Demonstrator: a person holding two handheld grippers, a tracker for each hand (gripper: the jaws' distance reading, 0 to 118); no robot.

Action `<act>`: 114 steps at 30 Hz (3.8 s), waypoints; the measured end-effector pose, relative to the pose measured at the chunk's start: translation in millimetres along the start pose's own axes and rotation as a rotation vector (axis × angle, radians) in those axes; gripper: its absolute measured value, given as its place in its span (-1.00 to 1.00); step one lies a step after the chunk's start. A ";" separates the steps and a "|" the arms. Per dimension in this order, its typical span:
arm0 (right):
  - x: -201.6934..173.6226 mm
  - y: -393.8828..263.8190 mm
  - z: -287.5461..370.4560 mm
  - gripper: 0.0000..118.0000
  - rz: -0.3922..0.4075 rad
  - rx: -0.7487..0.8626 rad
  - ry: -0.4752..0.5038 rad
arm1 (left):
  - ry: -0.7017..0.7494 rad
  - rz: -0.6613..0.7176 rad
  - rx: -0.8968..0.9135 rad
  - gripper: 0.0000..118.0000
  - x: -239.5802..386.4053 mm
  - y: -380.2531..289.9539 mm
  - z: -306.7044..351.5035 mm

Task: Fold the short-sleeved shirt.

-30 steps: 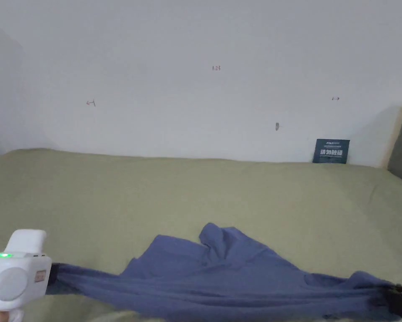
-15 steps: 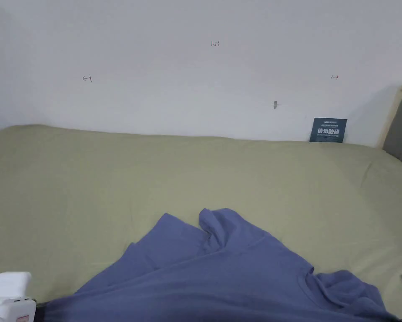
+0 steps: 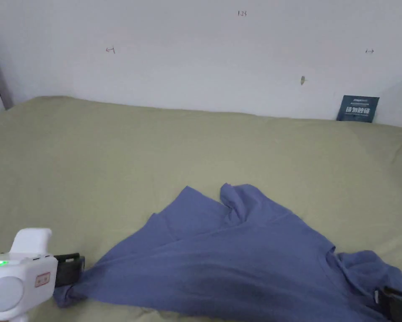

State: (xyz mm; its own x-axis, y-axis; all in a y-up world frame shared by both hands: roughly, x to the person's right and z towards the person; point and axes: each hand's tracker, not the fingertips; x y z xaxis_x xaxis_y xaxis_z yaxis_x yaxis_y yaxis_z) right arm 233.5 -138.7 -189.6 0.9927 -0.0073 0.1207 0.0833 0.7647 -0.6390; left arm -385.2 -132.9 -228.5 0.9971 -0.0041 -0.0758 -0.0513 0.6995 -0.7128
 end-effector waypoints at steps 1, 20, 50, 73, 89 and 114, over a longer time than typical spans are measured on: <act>-8.8 -0.1 4.3 -0.99 0.031 0.025 0.001 | 0.005 -0.012 0.012 -1.00 3.4 0.3 3.9; -83.8 -11.5 -1.0 -1.00 0.110 0.021 0.153 | 0.011 -0.022 -0.176 0.87 -16.9 -11.8 -64.6; -82.7 160.9 -270.0 0.97 0.243 -0.261 0.138 | -0.090 -0.053 -0.213 -0.98 0.3 -0.8 -95.4; -69.8 189.4 -131.6 -1.00 0.244 -0.079 0.169 | -0.125 0.060 -0.090 -0.99 1.5 42.1 -48.7; -14.7 308.6 147.1 -1.00 0.122 0.439 0.054 | -0.150 -0.004 0.327 -0.99 71.0 256.6 130.7; -28.0 432.9 127.5 -1.00 0.036 0.561 -0.006 | 0.026 -0.030 0.403 -0.99 93.0 413.8 160.1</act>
State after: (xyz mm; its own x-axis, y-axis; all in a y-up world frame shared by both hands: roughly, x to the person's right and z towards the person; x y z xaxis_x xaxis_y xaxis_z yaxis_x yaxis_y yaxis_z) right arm 230.6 274.7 -372.8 0.9934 0.0278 0.1117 -0.0118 0.9899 -0.1413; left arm -304.7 270.6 -418.9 0.9958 -0.0435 -0.0801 0.0094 0.9231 -0.3845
